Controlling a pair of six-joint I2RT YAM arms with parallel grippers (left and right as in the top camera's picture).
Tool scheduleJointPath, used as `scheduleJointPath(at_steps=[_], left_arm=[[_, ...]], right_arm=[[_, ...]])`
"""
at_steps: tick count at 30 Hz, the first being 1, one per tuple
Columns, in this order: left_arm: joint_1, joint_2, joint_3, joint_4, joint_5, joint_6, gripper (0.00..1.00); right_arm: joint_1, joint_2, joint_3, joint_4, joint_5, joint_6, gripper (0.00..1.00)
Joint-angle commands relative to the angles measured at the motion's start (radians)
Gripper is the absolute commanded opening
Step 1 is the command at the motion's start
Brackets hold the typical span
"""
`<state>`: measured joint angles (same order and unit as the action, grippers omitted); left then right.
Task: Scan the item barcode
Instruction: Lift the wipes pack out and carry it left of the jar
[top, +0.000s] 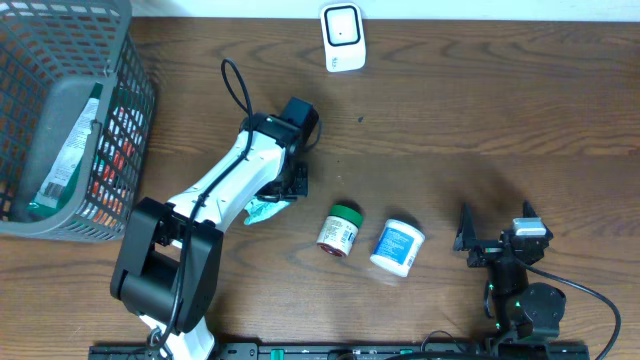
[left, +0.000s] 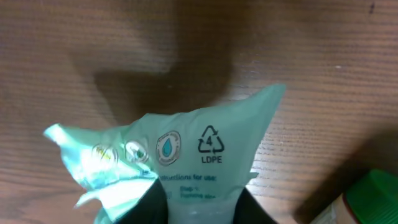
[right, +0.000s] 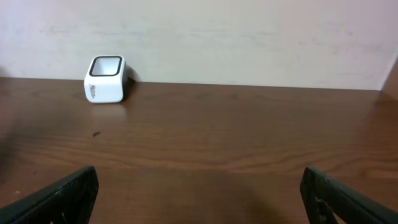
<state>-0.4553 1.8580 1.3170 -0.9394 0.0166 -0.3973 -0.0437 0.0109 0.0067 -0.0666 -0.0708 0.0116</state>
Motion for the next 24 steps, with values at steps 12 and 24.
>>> scheduleJointPath(at_steps=[12, 24], left_arm=[[0.01, -0.036, 0.071, -0.025, -0.002, 0.003, 0.69], [0.011, -0.083, 0.007, -0.017, -0.008, -0.006, 0.08]], right_arm=[[-0.005, -0.006, -0.001, -0.005, 0.006, 0.01, 0.99], [-0.005, -0.006, -0.001, -0.005, 0.006, 0.01, 0.99]])
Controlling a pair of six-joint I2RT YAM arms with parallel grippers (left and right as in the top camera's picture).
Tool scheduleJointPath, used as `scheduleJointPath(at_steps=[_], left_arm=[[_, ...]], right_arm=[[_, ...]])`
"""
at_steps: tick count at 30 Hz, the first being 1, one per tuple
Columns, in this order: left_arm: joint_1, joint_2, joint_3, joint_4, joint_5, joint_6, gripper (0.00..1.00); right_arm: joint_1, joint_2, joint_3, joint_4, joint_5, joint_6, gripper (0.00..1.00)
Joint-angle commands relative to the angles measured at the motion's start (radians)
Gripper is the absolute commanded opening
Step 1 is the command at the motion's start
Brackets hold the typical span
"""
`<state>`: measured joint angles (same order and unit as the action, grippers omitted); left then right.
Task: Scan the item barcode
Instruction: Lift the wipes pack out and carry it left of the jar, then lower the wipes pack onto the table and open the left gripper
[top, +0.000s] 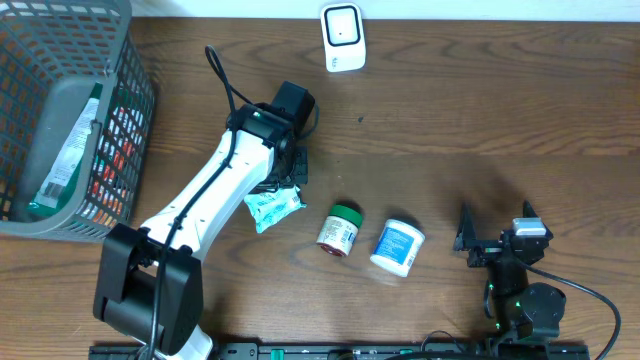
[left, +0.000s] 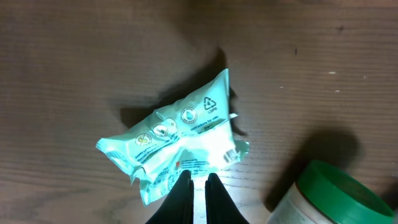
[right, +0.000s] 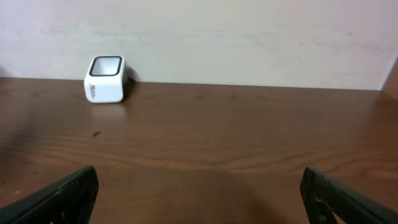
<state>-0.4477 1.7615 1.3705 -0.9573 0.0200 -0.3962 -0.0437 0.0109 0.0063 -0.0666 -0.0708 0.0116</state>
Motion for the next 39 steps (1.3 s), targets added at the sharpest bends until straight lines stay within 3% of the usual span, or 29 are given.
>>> scheduleJointPath(at_steps=[1, 9, 19, 24, 26, 36, 39], left_arm=[[0.004, 0.019, -0.06, 0.008, -0.011, -0.007, 0.07], [0.003, 0.032, -0.203, 0.164, 0.051, -0.006, 0.08], [0.004, 0.032, -0.343, 0.248, -0.04, -0.022, 0.15], [0.004, 0.032, -0.346, 0.248, -0.04, -0.021, 0.16], [0.005, 0.018, -0.324, 0.227, -0.039, -0.021, 0.12], [0.005, -0.151, -0.222, 0.189, -0.027, -0.047, 0.11], [0.005, -0.14, -0.235, 0.204, 0.042, -0.047, 0.11]], right_arm=[[-0.005, -0.006, -0.001, -0.005, 0.006, 0.01, 0.99], [-0.005, -0.006, -0.001, -0.005, 0.006, 0.01, 0.99], [-0.005, -0.006, -0.001, -0.005, 0.006, 0.01, 0.99], [-0.005, -0.006, -0.001, -0.005, 0.006, 0.01, 0.99], [-0.005, -0.006, -0.001, -0.004, 0.006, 0.01, 0.99], [-0.005, -0.006, -0.001, -0.005, 0.006, 0.01, 0.99], [-0.005, -0.006, -0.001, -0.005, 0.006, 0.01, 0.99]])
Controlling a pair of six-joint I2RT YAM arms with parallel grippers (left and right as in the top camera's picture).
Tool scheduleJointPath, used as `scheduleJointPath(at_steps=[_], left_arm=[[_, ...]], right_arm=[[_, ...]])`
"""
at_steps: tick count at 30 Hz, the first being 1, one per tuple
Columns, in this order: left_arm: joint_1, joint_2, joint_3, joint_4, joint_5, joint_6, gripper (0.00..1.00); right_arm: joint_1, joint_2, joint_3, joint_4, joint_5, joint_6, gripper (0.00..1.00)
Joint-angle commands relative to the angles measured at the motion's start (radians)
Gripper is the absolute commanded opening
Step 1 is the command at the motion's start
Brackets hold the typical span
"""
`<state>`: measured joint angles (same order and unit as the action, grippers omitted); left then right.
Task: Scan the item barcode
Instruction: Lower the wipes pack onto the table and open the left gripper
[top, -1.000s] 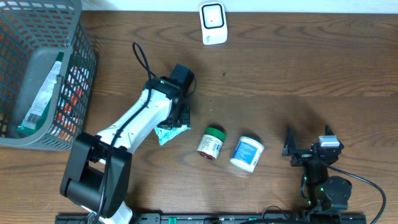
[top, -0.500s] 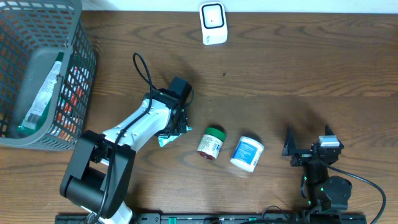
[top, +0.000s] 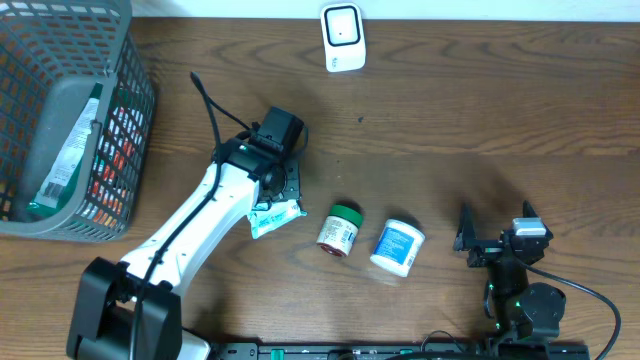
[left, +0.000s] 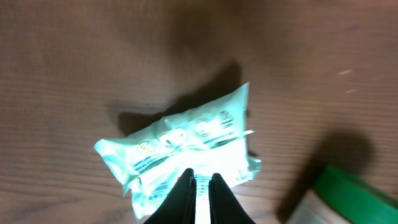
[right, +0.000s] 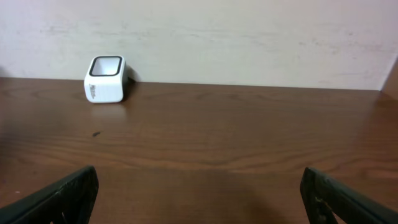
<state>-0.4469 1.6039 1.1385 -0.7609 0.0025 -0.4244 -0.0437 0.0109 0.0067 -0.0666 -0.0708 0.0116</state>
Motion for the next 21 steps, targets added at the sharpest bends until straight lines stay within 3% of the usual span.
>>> scheduleJointPath(at_steps=[1, 4, 21], left_arm=[[0.004, 0.022, -0.012, 0.017, 0.08, -0.019, 0.11], [0.004, 0.051, -0.039, 0.056, 0.145, -0.019, 0.11], [0.011, 0.297, -0.048, 0.082, 0.143, -0.014, 0.11]], right_arm=[[-0.005, -0.006, -0.001, -0.005, 0.006, 0.01, 0.99], [-0.005, -0.006, -0.001, -0.005, 0.006, 0.01, 0.99], [-0.005, -0.006, -0.001, -0.004, 0.006, 0.01, 0.99]])
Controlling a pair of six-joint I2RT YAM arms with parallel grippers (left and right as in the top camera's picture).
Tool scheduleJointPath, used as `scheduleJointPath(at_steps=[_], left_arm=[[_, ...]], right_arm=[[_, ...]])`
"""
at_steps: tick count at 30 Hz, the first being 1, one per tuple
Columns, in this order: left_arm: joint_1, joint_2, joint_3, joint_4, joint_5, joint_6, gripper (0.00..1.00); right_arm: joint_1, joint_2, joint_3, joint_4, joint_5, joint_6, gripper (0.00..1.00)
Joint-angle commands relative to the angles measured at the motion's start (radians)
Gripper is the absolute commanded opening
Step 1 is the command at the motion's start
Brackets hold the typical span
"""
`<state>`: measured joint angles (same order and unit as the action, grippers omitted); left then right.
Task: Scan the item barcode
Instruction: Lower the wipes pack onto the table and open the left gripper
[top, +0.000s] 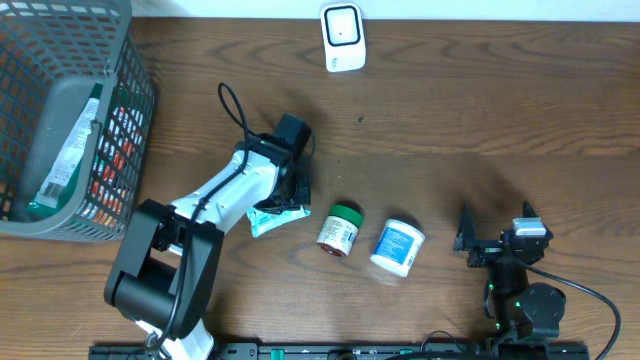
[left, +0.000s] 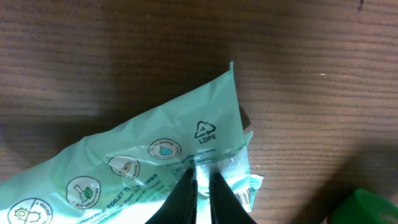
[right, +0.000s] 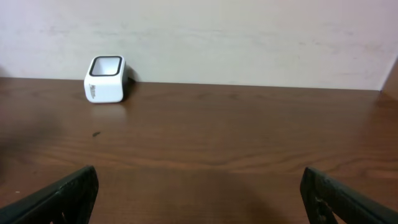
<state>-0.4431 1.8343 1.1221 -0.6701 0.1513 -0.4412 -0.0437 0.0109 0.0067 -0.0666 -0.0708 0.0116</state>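
Observation:
A mint-green wipes packet (top: 272, 217) lies flat on the wooden table, left of the jars. In the left wrist view the packet (left: 155, 155) fills the lower frame, a barcode showing at its right edge. My left gripper (top: 289, 192) is down at the packet's right end, and its narrow tips (left: 202, 179) are shut, resting against the wrapper. The white scanner (top: 342, 37) stands at the table's far edge, and the scanner (right: 106, 87) also shows in the right wrist view. My right gripper (top: 498, 232) rests at the front right, with the gripper (right: 199, 190) open and nothing in it.
A green-lidded jar (top: 340, 230) and a white jar with a blue label (top: 398, 246) lie just right of the packet. The green lid (left: 368, 208) is at the left wrist view's corner. A grey wire basket (top: 132, 110) with goods stands at the far left.
My left gripper was higher, with the whole packet in its view. It is now lower and close on the packet's right end, still shut. The packet has hardly shifted. The right arm is unmoved.
First my left gripper held the packet low over the table. Then the packet lay free on the wood with the gripper shut above it, and it stayed so. Now the shut tips are down on the packet. The right arm stayed parked throughout.

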Motion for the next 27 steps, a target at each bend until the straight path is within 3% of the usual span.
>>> scheduleJointPath(at_steps=[1, 12, 21, 27], left_arm=[[0.011, 0.06, -0.029, -0.01, -0.006, 0.013, 0.12], [0.028, -0.235, 0.01, -0.068, -0.01, 0.028, 0.11], [0.028, -0.189, -0.04, -0.166, -0.248, 0.023, 0.17], [0.028, -0.107, -0.092, -0.108, -0.276, 0.021, 0.17]], right_arm=[[-0.005, -0.006, -0.001, -0.005, 0.006, 0.01, 0.99], [-0.005, -0.006, -0.001, -0.005, 0.006, 0.01, 0.99], [-0.005, -0.006, -0.001, -0.005, 0.006, 0.01, 0.99], [-0.005, -0.006, -0.001, -0.005, 0.006, 0.01, 0.99]])
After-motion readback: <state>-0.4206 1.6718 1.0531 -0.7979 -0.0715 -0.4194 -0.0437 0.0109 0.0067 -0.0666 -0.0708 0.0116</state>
